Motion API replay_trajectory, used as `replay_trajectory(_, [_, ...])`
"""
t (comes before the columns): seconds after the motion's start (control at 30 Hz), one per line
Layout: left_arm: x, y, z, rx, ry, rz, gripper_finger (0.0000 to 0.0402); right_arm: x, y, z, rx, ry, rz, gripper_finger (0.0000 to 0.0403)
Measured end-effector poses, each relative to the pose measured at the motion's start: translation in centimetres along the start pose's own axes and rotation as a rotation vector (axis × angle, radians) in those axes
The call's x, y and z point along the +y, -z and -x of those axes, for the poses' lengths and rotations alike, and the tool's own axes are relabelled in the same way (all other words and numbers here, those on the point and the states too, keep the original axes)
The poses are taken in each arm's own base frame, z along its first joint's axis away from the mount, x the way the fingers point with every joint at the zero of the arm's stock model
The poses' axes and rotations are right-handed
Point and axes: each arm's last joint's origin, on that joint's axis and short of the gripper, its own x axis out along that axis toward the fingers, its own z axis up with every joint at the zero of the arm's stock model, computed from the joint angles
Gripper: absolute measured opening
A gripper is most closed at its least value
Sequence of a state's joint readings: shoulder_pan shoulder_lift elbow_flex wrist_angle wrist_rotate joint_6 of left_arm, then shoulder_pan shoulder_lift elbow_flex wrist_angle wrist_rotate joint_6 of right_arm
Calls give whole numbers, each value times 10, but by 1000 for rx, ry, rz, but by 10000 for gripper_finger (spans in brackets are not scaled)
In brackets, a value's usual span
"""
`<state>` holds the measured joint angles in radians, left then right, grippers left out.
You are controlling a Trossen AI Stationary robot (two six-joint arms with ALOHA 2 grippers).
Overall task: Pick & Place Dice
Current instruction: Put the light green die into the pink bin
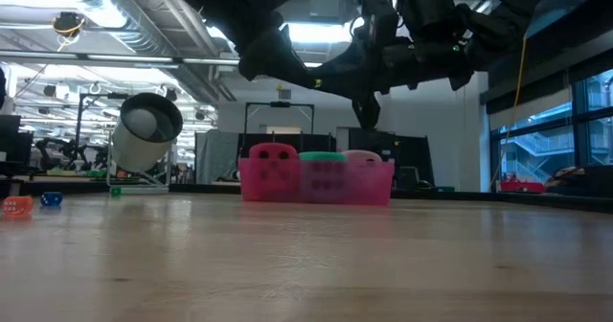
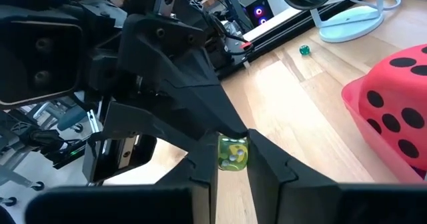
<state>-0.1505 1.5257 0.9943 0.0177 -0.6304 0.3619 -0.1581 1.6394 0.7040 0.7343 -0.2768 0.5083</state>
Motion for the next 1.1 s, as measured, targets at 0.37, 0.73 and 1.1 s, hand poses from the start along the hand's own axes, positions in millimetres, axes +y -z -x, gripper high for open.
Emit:
replay_trajectory(0.37, [2,-2,3,-27,40,67,135,0,0,0,3,-4,27,52])
replay_trajectory(0.73, [14,5,21,54,55,132,217,-7,-11,8,2,-13,51,52])
replay_trajectory(1.1, [25,42,20,97,87,278,210,-10,-25,44,99,312,243,52])
